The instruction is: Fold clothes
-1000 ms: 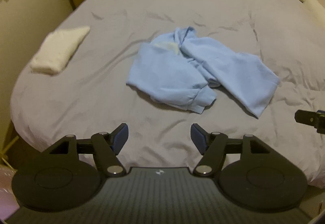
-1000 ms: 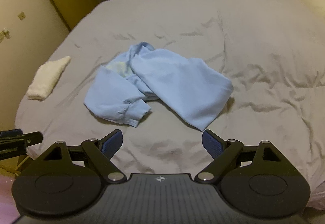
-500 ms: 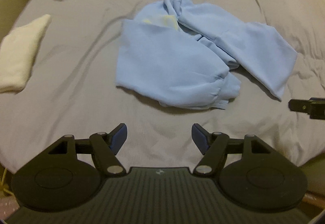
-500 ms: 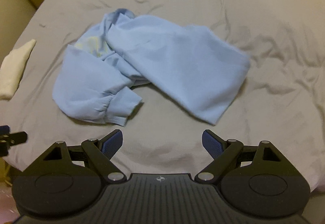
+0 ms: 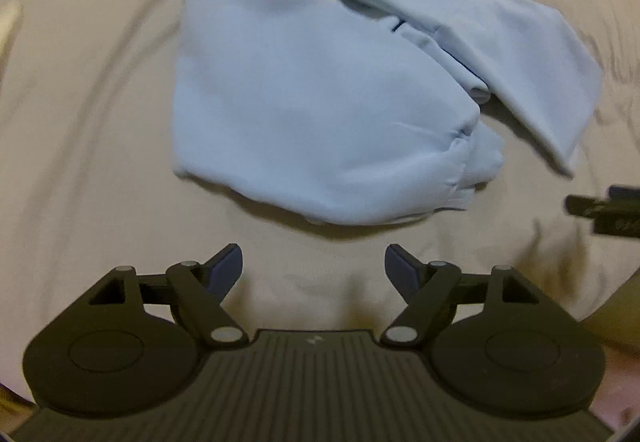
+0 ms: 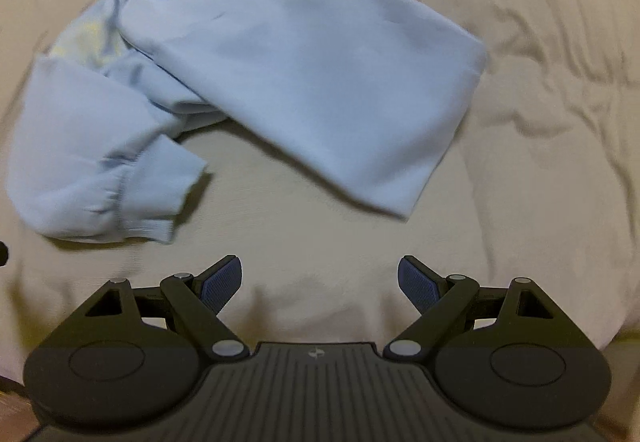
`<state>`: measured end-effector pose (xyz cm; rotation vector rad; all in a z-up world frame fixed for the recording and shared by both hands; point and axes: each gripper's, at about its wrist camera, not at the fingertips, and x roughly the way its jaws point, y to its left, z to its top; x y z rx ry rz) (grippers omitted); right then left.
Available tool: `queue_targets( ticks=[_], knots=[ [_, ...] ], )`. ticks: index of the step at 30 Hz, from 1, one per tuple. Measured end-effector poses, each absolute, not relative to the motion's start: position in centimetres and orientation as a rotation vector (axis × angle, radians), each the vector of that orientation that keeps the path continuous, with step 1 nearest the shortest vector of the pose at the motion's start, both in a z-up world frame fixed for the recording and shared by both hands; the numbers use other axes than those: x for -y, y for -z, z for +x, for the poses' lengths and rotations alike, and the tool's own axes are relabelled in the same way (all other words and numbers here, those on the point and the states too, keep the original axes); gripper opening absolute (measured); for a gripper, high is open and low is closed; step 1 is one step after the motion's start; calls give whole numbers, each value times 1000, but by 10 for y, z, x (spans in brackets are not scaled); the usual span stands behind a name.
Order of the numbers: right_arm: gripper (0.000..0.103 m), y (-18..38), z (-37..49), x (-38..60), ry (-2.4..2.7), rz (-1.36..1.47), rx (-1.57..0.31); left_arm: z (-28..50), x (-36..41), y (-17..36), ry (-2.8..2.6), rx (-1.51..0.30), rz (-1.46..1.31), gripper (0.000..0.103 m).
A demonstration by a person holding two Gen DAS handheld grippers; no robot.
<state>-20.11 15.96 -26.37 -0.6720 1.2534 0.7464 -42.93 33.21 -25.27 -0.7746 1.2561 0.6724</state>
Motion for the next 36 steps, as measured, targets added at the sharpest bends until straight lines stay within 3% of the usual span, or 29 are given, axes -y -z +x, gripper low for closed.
queue_targets(
  ticks=[5, 10, 14, 19, 23, 24, 25, 26, 27, 28, 30, 36],
  knots=[
    [88, 283, -197, -177, -812, -788, -1189, -416, -331, 263, -718, -1209, -808, 78],
    [88, 294, -195, -189, -871, -946, -1072, -379, -326, 256, -680, -1164, -804, 90],
    [89, 288, -180, -188, -915, -972, -977, -349, -334, 262, -733, -1103, -924, 93],
    [89, 297, -171, -187, -997, -1051, -890, -324, -340, 288, -852, -1130, -1017, 101],
    [89, 322, -175, -189, -1054, -1175, -820, -312, -339, 303, -944, -1151, -1017, 101],
    [86, 327, -176, -189, -1057, -1203, -790, -310, -339, 305, -957, -1157, -1002, 99],
    [81, 330, -176, -189, -1061, -1221, -768, -310, -338, 305, -964, -1164, -980, 81],
    [58, 330, -172, -189, -1065, -1214, -767, -313, -338, 302, -958, -1156, -966, 50],
    [34, 328, -168, -190, -1071, -1194, -777, -320, -337, 295, -939, -1136, -961, 34],
    [26, 321, -159, -189, -1076, -1134, -814, -326, -337, 289, -919, -1116, -955, 8],
    [10, 299, -136, -186, -1063, -974, -883, -350, -340, 269, -905, -1067, -967, 6],
    [5, 219, -39, -154, -887, -548, -990, -478, -371, 201, -1235, -1091, -776, 4]
  ],
)
